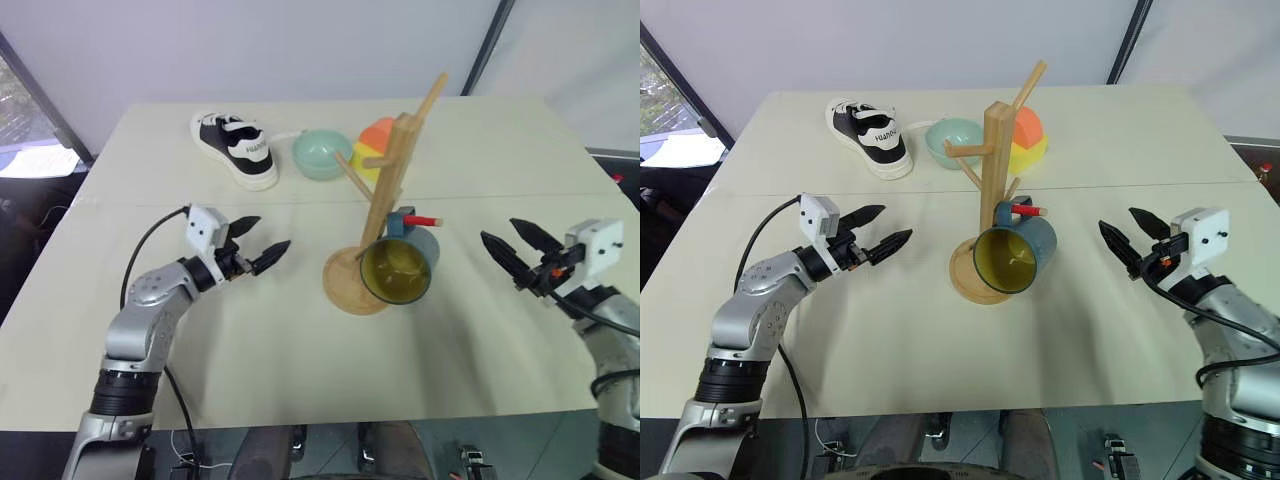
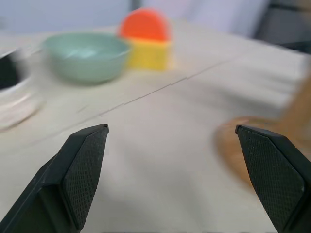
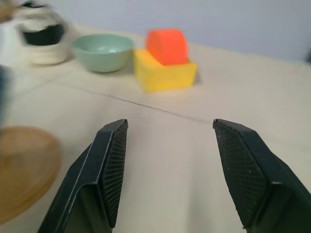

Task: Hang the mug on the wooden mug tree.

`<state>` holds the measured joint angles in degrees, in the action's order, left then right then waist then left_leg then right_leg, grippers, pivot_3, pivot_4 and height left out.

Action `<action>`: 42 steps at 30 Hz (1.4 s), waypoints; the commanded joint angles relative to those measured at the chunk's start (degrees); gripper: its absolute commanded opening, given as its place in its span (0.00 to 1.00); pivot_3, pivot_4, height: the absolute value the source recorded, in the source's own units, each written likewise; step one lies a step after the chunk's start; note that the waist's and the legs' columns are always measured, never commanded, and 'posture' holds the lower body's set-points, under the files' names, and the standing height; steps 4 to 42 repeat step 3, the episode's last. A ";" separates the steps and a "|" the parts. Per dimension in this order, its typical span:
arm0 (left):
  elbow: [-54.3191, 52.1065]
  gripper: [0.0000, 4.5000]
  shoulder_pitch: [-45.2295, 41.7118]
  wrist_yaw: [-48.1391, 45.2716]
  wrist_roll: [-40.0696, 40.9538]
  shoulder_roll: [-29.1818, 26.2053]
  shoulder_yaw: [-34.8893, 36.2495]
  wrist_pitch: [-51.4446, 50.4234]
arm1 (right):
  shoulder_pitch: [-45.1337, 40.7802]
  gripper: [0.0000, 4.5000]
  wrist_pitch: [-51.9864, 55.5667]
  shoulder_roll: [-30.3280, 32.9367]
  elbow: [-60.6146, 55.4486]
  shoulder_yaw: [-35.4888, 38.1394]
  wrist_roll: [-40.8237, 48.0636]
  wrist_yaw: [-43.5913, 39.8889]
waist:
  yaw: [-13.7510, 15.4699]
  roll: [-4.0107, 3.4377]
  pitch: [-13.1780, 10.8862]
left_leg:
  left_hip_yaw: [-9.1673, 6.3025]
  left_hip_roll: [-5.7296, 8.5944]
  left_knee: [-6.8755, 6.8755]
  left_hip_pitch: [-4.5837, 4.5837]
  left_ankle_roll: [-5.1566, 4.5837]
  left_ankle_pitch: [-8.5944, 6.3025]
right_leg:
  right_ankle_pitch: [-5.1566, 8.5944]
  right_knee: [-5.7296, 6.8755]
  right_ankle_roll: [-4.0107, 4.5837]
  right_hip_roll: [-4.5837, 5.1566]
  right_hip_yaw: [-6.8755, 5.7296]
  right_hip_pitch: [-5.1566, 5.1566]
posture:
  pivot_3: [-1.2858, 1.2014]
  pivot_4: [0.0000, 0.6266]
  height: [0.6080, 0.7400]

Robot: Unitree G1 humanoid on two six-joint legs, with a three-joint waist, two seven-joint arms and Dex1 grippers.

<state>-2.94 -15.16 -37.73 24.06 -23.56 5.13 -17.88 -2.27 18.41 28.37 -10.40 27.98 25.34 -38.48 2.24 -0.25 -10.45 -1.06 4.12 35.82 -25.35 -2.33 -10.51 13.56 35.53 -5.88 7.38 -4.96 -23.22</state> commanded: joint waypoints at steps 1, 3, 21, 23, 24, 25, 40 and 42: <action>-1.12 1.00 2.35 3.42 -1.48 1.30 1.64 2.32 | -1.25 0.64 -4.57 -1.29 3.65 -2.67 -1.20 0.05 | 0.01 0.00 0.00 | 0.00 0.00 0.01 0.00 0.00 0.00 | 0.00 -0.01 0.00 -0.01 0.00 -0.04 | 0.52 0.24 0.97; -2.19 1.00 4.17 3.91 -1.56 1.87 1.58 2.73 | -2.11 0.64 -6.23 -1.85 6.60 -4.11 -1.71 -0.06 | -0.01 -0.01 0.01 | 0.00 0.00 0.02 0.00 0.00 0.00 | 0.00 -0.03 0.00 0.00 0.01 -0.06 | 0.52 0.24 0.97; -2.19 1.00 4.17 3.91 -1.56 1.87 1.58 2.73 | -2.11 0.64 -6.23 -1.85 6.60 -4.11 -1.71 -0.06 | -0.01 -0.01 0.01 | 0.00 0.00 0.02 0.00 0.00 0.00 | 0.00 -0.03 0.00 0.00 0.01 -0.06 | 0.52 0.24 0.97; -2.19 1.00 4.17 3.91 -1.56 1.87 1.58 2.73 | -2.11 0.64 -6.23 -1.85 6.60 -4.11 -1.71 -0.06 | -0.01 -0.01 0.01 | 0.00 0.00 0.02 0.00 0.00 0.00 | 0.00 -0.03 0.00 0.00 0.01 -0.06 | 0.52 0.24 0.97; -2.19 1.00 4.17 3.91 -1.56 1.87 1.58 2.73 | -2.11 0.64 -6.23 -1.85 6.60 -4.11 -1.71 -0.06 | -0.01 -0.01 0.01 | 0.00 0.00 0.02 0.00 0.00 0.00 | 0.00 -0.03 0.00 0.00 0.01 -0.06 | 0.52 0.24 0.97; -2.19 1.00 4.17 3.91 -1.56 1.87 1.58 2.73 | -2.11 0.64 -6.23 -1.85 6.60 -4.11 -1.71 -0.06 | -0.01 -0.01 0.01 | 0.00 0.00 0.02 0.00 0.00 0.00 | 0.00 -0.03 0.00 0.00 0.01 -0.06 | 0.52 0.24 0.97; -2.19 1.00 4.17 3.91 -1.56 1.87 1.58 2.73 | -2.11 0.64 -6.23 -1.85 6.60 -4.11 -1.71 -0.06 | -0.01 -0.01 0.01 | 0.00 0.00 0.02 0.00 0.00 0.00 | 0.00 -0.03 0.00 0.00 0.01 -0.06 | 0.52 0.24 0.97; -2.19 1.00 4.17 3.91 -1.56 1.87 1.58 2.73 | -2.11 0.64 -6.23 -1.85 6.60 -4.11 -1.71 -0.06 | -0.01 -0.01 0.01 | 0.00 0.00 0.02 0.00 0.00 0.00 | 0.00 -0.03 0.00 0.00 0.01 -0.06 | 0.52 0.24 0.97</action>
